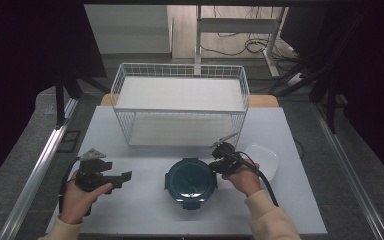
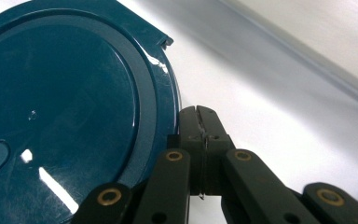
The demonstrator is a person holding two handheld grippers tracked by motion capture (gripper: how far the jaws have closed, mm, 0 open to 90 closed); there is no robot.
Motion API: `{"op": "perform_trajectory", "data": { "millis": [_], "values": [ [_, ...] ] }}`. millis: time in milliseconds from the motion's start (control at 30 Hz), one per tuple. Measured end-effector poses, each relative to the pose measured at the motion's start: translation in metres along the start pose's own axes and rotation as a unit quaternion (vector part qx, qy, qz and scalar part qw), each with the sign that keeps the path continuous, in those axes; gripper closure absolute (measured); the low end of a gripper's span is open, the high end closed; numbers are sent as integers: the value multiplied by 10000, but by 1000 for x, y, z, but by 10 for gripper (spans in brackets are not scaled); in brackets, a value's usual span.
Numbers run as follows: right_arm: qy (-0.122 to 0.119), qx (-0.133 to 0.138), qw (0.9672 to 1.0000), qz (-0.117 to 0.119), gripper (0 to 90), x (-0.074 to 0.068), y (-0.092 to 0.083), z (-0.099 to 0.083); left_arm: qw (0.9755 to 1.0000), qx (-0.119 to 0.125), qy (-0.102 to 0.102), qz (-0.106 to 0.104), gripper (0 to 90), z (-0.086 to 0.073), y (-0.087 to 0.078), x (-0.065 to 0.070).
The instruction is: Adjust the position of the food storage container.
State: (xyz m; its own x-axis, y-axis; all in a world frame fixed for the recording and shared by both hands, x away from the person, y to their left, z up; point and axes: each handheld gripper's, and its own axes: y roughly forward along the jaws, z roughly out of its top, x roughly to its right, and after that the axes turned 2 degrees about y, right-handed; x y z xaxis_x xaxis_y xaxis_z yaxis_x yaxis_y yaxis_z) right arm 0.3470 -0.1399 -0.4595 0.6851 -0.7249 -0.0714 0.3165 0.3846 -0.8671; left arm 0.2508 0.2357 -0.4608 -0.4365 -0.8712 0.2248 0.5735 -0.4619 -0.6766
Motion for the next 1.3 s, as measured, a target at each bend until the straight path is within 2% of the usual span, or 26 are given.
{"op": "perform_trajectory", "data": {
  "millis": [167, 433, 633, 667, 700, 733, 767, 800, 833, 867, 933, 1033, 1067, 1100, 1133, 1167, 1200, 1233, 1267, 1300],
  "values": [
    [-1, 50, 9997, 226, 900, -9, 2, -1, 10000, -6, 11, -10, 147, 0, 1, 2],
    [-197, 110, 9981, 568, 900, -27, 11, 3, 10000, -41, 54, -23, 147, 0, 2, 3],
    [-269, 173, 9978, 585, 900, -27, 10, 2, 10000, 2, 86, -37, 147, 0, 1, 5],
    [-274, 396, 9975, 523, 900, -27, 3, 0, 10000, 4, 85, -41, 147, 0, 1, 5],
    [-274, 396, 9975, 523, 900, -27, 3, 0, 10000, 6, 87, -41, 147, 0, 1, 5],
    [-232, 649, 9968, 413, 900, -26, -9, -3, 10000, 8, 90, -39, 147, 0, 1, 6],
    [-232, 649, 9968, 413, 900, -26, -9, -3, 9999, 18, 94, -39, 147, 0, 1, 6],
    [-177, 784, 9959, 419, 899, -25, -15, -5, 9999, 31, 96, -43, 147, 0, 1, 7],
    [-138, 1034, 9936, 427, 899, -25, -28, -13, 9999, 45, 96, -57, 148, 0, 1, 7],
    [-138, 1034, 9936, 427, 899, -25, -28, -13, 9999, 53, 104, -64, 148, 0, 1, 8],
    [-34, 1224, 9914, 451, 899, -24, -37, -23, 9999, 54, 116, -83, 148, 0, 2, 10],
    [111, 1505, 9867, 605, 896, -19, -45, -41, 9998, 27, 162, -96, 149, 0, 4, 13],
    [177, 1500, 9855, 766, 878, -16, -45, -49, 9998, 28, 166, -109, 148, 0, 4, 14],
    [175, 1473, 9857, 803, 867, -14, -46, -52, 9998, 26, 166, -107, 148, 0, 5, 15],
    [216, 1561, 9843, 794, 809, -10, -49, -57, 9998, 27, 167, -102, 148, 0, 5, 16],
    [216, 1561, 9843, 794, 809, -10, -49, -57, 9998, 19, 176, -110, 148, -1, 5, 16],
    [331, 1671, 9816, 862, 645, -7, -52, -61, 9998, 17, 174, -105, 148, -1, 6, 17],
    [378, 1701, 9808, 870, 561, -6, -52, -62, 9998, 14, 174, -99, 148, -1, 6, 18],
    [378, 1701, 9808, 870, 561, -6, -52, -62, 9998, 8, 189, -110, 148, -1, 6, 18],
    [382, 1715, 9808, 849, 515, -6, -52, -63, 9998, 12, 192, -103, 148, -1, 7, 19]
  ]
}}
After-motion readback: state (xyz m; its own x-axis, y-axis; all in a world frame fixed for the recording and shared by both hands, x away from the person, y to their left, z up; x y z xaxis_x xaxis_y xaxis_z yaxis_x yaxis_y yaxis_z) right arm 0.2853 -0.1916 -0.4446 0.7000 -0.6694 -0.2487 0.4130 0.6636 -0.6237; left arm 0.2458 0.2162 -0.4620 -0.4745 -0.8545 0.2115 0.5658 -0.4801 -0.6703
